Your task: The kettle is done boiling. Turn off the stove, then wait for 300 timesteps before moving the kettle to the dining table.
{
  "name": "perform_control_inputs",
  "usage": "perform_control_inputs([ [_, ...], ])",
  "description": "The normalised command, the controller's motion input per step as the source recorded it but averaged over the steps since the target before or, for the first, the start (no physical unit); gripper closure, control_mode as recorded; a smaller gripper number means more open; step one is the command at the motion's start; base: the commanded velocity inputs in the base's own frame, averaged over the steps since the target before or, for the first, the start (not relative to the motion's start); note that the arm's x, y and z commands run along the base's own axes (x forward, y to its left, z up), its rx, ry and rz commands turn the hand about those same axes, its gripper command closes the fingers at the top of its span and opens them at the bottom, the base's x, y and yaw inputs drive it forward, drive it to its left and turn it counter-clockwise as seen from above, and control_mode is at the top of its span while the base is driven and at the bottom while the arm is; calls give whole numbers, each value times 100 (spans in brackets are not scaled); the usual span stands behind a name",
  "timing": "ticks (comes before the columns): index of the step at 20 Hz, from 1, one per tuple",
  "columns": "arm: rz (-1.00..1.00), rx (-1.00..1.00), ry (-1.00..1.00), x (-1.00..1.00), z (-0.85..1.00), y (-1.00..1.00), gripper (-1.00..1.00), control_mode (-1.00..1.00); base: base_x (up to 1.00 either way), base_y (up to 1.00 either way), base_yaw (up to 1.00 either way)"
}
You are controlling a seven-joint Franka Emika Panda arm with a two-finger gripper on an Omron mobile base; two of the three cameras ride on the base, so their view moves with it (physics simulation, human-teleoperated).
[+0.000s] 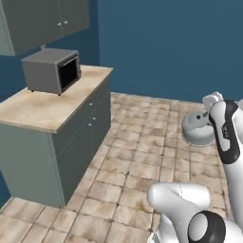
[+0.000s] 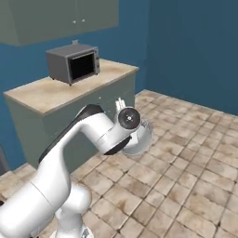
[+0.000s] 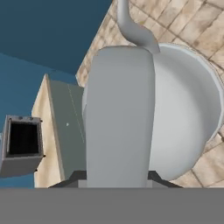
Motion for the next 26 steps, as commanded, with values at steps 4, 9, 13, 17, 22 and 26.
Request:
perform_control_inputs([
  [4,0,0,0,0,0,0,100,100,49,-38,-36],
  [9,0,0,0,0,0,0,100,100,52,-14,-31],
  [13,0,0,0,0,0,0,100,100,80,0,-26],
  [17,0,0,0,0,0,0,100,100,83,0,-26],
  [22,0,0,0,0,0,0,100,100,75,0,-27],
  [26,0,0,0,0,0,0,100,100,67,0,-27],
])
